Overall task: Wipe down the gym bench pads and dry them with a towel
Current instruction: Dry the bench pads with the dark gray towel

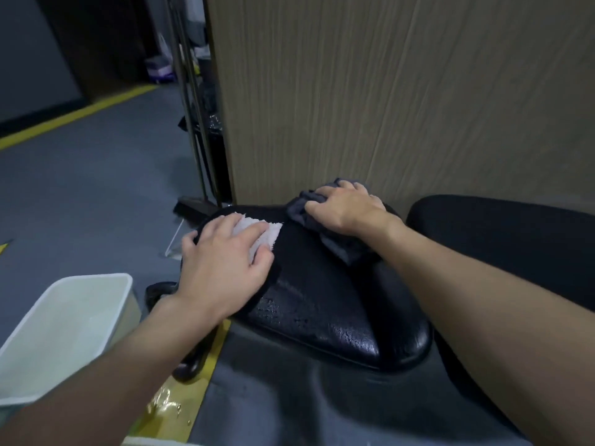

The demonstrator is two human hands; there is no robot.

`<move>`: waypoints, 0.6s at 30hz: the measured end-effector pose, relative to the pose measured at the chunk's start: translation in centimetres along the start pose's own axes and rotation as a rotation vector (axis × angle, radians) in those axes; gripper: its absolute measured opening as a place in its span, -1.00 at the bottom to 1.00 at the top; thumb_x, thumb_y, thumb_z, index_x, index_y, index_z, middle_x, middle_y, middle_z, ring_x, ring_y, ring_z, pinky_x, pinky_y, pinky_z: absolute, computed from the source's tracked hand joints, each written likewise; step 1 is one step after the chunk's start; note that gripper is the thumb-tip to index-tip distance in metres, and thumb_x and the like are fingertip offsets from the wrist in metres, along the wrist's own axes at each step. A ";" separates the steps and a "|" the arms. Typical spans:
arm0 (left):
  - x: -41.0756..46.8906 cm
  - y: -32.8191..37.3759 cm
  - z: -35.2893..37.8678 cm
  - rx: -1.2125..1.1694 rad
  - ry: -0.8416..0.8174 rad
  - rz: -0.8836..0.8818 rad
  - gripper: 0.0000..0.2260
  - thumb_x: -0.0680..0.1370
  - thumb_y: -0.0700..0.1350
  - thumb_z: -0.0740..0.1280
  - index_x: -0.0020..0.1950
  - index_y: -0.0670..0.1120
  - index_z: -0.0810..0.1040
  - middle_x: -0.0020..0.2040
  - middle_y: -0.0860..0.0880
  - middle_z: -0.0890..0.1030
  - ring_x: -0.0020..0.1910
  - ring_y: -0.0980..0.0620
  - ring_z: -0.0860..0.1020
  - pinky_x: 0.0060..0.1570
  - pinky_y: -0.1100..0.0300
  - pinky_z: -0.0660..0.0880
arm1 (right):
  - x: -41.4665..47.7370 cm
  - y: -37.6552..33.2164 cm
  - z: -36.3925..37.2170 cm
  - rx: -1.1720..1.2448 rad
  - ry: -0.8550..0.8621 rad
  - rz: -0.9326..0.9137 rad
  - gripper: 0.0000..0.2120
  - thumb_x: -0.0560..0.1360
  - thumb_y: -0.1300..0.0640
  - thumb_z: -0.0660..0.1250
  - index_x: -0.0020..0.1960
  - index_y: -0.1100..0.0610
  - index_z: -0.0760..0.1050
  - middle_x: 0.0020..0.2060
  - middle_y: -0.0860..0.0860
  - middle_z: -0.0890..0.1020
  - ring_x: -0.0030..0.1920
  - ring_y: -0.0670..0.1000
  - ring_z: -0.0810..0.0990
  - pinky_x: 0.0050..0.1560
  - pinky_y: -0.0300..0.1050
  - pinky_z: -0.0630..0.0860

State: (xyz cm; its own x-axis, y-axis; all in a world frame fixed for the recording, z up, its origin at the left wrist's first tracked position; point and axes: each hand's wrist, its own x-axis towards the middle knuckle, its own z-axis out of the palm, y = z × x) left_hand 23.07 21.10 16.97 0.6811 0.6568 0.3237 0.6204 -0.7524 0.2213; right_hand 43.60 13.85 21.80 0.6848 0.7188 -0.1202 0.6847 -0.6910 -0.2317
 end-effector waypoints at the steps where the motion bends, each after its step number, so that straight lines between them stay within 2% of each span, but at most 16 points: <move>1: 0.1 0.0 0.0 0.003 0.000 -0.005 -0.52 0.51 0.18 0.00 0.39 0.25 0.42 0.46 0.01 0.39 0.46 -0.02 0.27 0.35 -0.15 0.21 | -0.1 0.1 0.1 -0.004 0.015 -0.013 -0.40 0.53 -0.27 0.02 0.53 -0.13 0.26 0.58 0.04 0.16 0.57 0.17 0.04 0.48 0.19 0.10; 6: 0.3 0.5 -0.3 0.003 -0.032 -0.017 -0.59 0.56 0.12 0.05 0.40 0.26 0.39 0.42 0.05 0.39 0.41 -0.05 0.32 0.30 -0.15 0.25 | -4.8 0.5 1.1 -0.055 0.081 -0.097 -0.34 0.48 -0.32 -0.01 0.54 -0.16 0.21 0.60 0.08 0.08 0.58 0.18 0.00 0.51 0.20 0.06; 9: 0.4 0.6 -1.0 0.009 -0.069 -0.030 -0.61 0.57 0.12 0.08 0.40 0.26 0.39 0.42 0.04 0.39 0.39 -0.06 0.33 0.26 -0.13 0.26 | -10.5 1.0 1.8 -0.064 0.089 -0.139 -0.37 0.52 -0.29 0.01 0.57 -0.19 0.10 0.62 0.07 -0.03 0.60 0.14 -0.11 0.55 0.18 -0.03; 12: 0.7 0.5 -1.7 0.045 -0.123 -0.003 -0.60 0.56 0.15 0.09 0.40 0.26 0.37 0.40 0.03 0.40 0.36 -0.09 0.35 0.20 -0.11 0.29 | -15.7 1.5 2.6 -0.091 0.079 -0.136 -0.31 0.47 -0.33 -0.07 0.58 -0.23 0.00 0.62 0.02 -0.13 0.60 0.07 -0.22 0.57 0.11 -0.13; 14: 1.1 0.4 -1.8 0.047 -0.137 -0.001 -0.60 0.55 0.16 0.09 0.39 0.26 0.37 0.36 0.03 0.41 0.33 -0.10 0.36 0.16 -0.11 0.30 | -16.5 2.0 2.7 -0.084 0.091 -0.125 -0.30 0.44 -0.34 -0.10 0.58 -0.24 0.00 0.62 -0.01 -0.13 0.59 0.04 -0.23 0.57 0.08 -0.13; 18: 1.6 0.0 -2.2 0.032 -0.177 0.025 -0.59 0.52 0.23 0.07 0.37 0.29 0.36 0.33 0.04 0.40 0.31 -0.09 0.35 0.18 -0.16 0.32 | -12.3 2.7 1.7 -0.008 0.107 -0.104 -0.38 0.53 -0.27 0.08 0.56 -0.21 0.09 0.62 0.04 -0.04 0.60 0.10 -0.14 0.56 0.13 -0.03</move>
State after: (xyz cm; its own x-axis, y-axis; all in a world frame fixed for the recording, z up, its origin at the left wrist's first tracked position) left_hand 23.35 22.06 19.50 0.7524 0.6386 0.1616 0.6124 -0.7685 0.1853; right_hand 36.55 3.29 21.02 0.6327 0.7743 0.0073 0.7547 -0.6145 -0.2299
